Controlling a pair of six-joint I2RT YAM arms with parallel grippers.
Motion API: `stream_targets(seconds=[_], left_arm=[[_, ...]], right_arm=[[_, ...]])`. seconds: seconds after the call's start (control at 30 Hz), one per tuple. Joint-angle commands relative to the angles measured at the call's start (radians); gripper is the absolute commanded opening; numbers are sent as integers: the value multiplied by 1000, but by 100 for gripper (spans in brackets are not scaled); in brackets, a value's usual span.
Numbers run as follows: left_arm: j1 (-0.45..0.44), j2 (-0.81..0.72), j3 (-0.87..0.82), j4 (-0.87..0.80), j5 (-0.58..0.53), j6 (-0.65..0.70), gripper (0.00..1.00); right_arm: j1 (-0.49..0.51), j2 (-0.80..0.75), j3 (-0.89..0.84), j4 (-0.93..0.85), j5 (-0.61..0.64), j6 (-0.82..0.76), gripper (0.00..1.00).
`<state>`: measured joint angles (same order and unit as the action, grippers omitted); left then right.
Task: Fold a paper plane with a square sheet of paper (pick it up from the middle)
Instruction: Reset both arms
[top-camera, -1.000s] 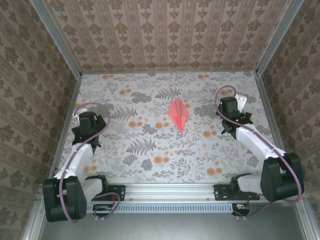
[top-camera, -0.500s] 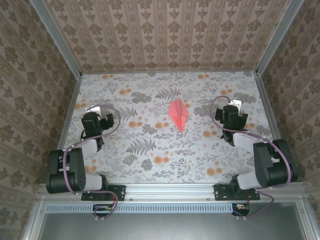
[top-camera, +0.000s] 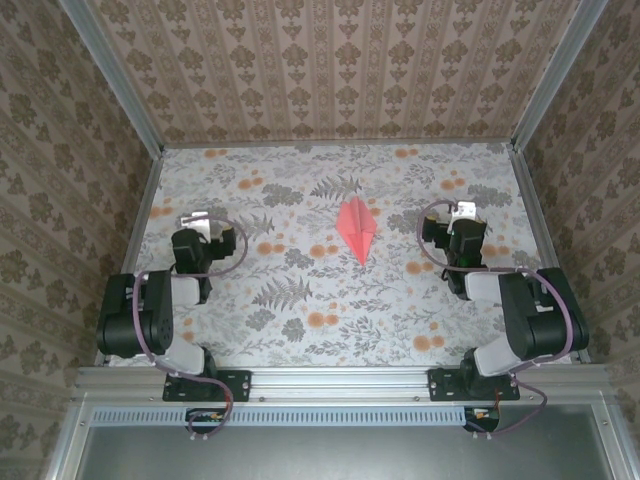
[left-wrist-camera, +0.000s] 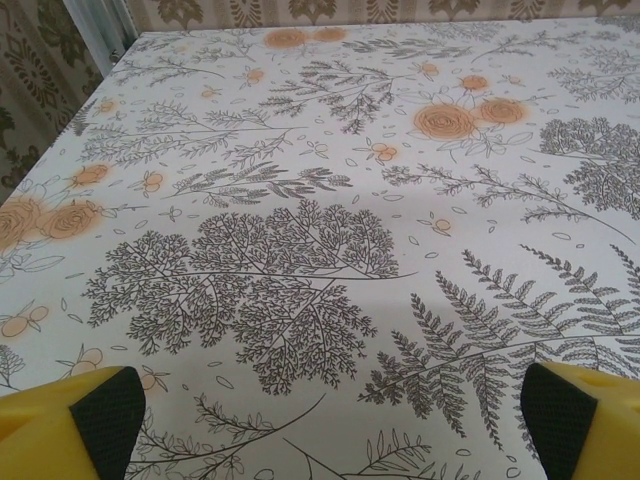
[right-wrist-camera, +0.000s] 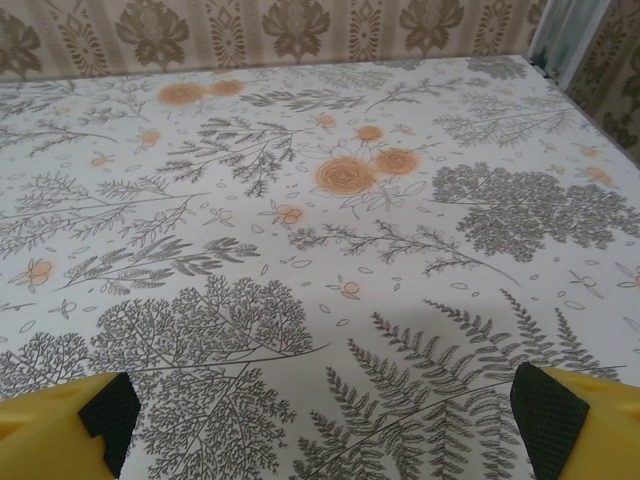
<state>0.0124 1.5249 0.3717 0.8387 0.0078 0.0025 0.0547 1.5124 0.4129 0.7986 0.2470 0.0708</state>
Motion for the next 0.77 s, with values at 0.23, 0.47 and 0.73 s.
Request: stream_targets(seconds=[0.23,0.47,0.73], left_arm=[[-42,10,32,18,-74,42,100],[-40,10,35,10,-70,42,100],[-40,12,36,8,-68,42,100]], right_arm=[[-9,21,-19,86,-46,-20,100],[-9,21,-17,85,-48,-20,100],[-11,19,-18,86,-49,-18,100]])
